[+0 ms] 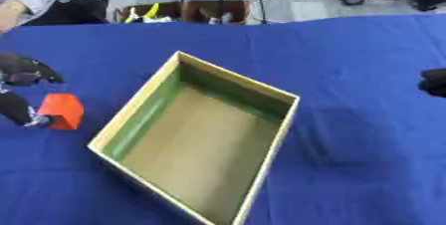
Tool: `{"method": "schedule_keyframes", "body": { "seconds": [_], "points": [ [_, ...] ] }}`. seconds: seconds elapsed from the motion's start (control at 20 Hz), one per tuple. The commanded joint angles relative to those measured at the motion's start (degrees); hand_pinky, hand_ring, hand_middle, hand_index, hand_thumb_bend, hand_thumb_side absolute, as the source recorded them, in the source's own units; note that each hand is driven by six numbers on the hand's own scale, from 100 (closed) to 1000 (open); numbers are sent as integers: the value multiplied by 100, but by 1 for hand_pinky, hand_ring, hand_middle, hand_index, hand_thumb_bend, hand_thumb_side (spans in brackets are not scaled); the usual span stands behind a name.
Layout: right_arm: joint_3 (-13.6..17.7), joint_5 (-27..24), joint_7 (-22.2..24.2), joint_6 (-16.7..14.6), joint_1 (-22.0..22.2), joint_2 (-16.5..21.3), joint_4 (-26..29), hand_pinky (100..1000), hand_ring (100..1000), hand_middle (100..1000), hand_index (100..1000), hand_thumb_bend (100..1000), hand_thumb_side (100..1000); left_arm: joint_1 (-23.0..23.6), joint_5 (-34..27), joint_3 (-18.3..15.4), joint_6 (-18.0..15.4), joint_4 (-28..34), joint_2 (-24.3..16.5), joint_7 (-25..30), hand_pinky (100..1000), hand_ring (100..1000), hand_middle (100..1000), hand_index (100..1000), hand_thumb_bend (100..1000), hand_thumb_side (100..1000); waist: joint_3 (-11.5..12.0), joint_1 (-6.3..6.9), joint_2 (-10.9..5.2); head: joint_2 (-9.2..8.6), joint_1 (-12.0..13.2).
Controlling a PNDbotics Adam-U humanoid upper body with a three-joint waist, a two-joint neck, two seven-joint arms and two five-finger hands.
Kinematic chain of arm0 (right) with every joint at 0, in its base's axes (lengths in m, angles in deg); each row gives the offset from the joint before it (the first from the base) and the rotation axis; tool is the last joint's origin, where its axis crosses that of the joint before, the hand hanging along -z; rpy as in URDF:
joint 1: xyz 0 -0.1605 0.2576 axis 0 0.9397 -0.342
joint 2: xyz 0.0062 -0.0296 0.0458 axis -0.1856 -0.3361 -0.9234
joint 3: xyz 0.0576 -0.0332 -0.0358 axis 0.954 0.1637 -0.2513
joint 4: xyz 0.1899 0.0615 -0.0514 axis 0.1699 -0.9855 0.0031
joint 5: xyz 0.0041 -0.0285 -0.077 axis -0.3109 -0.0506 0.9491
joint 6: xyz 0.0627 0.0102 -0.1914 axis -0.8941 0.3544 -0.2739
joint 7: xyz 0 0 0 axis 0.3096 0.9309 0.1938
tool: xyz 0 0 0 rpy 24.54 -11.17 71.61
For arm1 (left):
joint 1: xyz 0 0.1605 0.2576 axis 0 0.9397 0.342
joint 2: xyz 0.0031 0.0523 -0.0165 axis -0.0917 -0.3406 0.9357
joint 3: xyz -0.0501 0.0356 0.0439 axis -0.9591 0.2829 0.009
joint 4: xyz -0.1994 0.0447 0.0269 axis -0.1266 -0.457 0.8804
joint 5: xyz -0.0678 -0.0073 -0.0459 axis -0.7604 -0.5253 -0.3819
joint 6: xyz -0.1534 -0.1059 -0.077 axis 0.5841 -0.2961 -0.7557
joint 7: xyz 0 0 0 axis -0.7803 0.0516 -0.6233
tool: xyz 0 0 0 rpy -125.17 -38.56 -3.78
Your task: Pick up objects on the table and place them in the box.
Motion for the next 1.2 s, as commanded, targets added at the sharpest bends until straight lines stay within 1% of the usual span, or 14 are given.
{"method": "schedule_keyframes", "body": {
  "seconds": [0.05, 0.25, 0.5, 0.65, 0.85, 1.0, 1.05, 1.1, 1.2],
  "points": [
    [19, 13, 7, -7, -47, 131, 46, 723, 643, 544, 659, 517, 1000, -131, 88, 3, -265, -105, -79, 218, 784, 853, 872, 970, 460, 537, -7, 2, -101, -66, 29],
    [25, 14, 3, -8, -50, 128, 44, 723, 642, 544, 659, 516, 1000, -166, 114, 23, -353, -181, -15, 218, 785, 846, 860, 952, 448, 536, -24, -1, -84, -76, 54],
    [28, 16, 4, -9, -58, 122, 45, 723, 642, 545, 659, 515, 1000, -189, -48, 8, -484, -166, 73, 218, 756, 828, 826, 929, 433, 546, -52, 4, -65, -99, 73],
    [32, 17, 2, -10, -65, 120, 47, 723, 642, 545, 659, 515, 1000, -218, -57, -2, -501, -235, 140, 218, 745, 821, 814, 918, 416, 548, -74, 7, -55, -111, 92],
    [36, 20, 1, -11, -72, 121, 48, 723, 642, 545, 659, 516, 1000, -242, 13, -3, -498, -291, 180, 218, 733, 807, 776, 871, 404, 531, -100, 11, -39, -114, 106],
    [43, 21, -5, -10, -75, 122, 51, 723, 642, 545, 659, 514, 1000, -247, 140, -15, -486, -362, 194, 218, 697, 788, 741, 847, 395, 520, -106, 14, -32, -114, 115],
    [44, 21, -6, -10, -76, 122, 51, 723, 642, 545, 659, 514, 1000, -244, 182, -16, -482, -387, 195, 218, 687, 783, 735, 852, 397, 523, -107, 14, -31, -113, 115],
    [44, 21, -6, -11, -76, 122, 52, 723, 642, 545, 658, 515, 1000, -241, 219, -16, -482, -409, 195, 218, 688, 790, 759, 893, 422, 542, -107, 14, -30, -112, 115],
    [41, 21, -2, -12, -74, 124, 51, 723, 642, 545, 658, 515, 1000, -233, 262, -21, -489, -441, 191, 218, 709, 815, 803, 948, 445, 572, -106, 12, -32, -112, 115]
  ]
}}
